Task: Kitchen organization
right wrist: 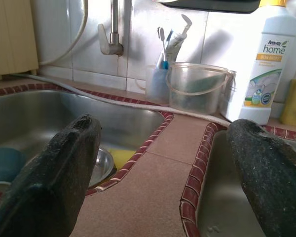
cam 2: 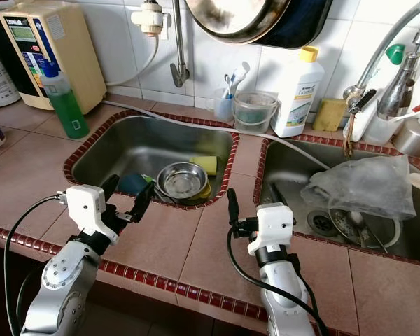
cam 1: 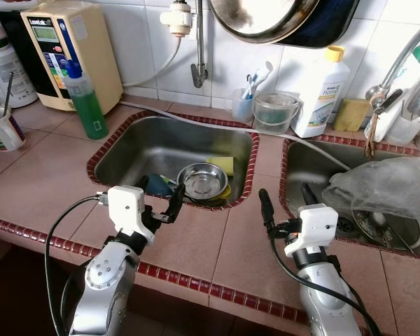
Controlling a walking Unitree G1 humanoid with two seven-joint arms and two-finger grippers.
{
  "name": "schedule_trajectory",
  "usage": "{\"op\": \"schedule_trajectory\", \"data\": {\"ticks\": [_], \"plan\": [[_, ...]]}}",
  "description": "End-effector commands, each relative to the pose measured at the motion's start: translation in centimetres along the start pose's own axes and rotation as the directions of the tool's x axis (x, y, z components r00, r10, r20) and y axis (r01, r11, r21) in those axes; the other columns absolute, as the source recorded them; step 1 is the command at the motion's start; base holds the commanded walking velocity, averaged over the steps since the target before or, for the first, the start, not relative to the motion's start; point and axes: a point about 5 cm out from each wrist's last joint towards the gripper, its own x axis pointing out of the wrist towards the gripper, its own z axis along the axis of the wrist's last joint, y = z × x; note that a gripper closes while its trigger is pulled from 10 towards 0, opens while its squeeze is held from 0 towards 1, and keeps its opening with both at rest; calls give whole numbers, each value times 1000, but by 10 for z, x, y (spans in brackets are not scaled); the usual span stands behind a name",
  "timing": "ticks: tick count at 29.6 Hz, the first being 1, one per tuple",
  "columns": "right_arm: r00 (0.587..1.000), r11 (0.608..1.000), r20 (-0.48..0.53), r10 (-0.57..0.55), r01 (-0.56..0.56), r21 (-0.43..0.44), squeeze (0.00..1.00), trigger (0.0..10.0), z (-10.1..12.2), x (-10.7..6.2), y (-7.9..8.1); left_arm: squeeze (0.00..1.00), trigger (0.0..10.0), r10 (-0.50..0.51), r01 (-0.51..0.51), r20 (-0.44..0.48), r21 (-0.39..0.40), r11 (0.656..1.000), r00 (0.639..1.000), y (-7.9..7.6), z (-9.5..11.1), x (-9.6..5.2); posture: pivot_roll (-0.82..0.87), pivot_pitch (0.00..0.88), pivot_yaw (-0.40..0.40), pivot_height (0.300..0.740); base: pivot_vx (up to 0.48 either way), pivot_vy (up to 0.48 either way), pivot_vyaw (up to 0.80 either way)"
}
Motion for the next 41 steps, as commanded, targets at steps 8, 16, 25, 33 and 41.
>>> {"op": "schedule_trajectory", "data": {"ticks": [8,16,25,33,41], "plan": [[1000,1000,9,6,-6,2,0,10000,2,2,2,0,10000,-14,14,2,13,1000,1000,0,4,1,-112,0,32,740,0,0,0],[1000,1000,8,11,-11,1,0,10000,2,2,2,0,10000,-11,11,-21,-4,1000,1000,-1,1,1,-111,0,29,740,-145,0,0],[1000,1000,6,16,-16,1,0,10000,1,2,3,0,10000,-14,14,-27,-3,1000,1000,-2,1,1,-109,0,28,740,-317,0,0],[1000,1000,5,18,-18,0,0,10000,1,2,3,0,10000,-20,20,-27,1,1000,999,-2,2,2,-109,0,30,740,-316,0,0],[1000,1000,6,19,-19,1,0,10000,1,2,4,0,10000,-26,26,-18,-2,1000,1000,-3,3,2,-106,0,30,740,-180,0,0]]}}
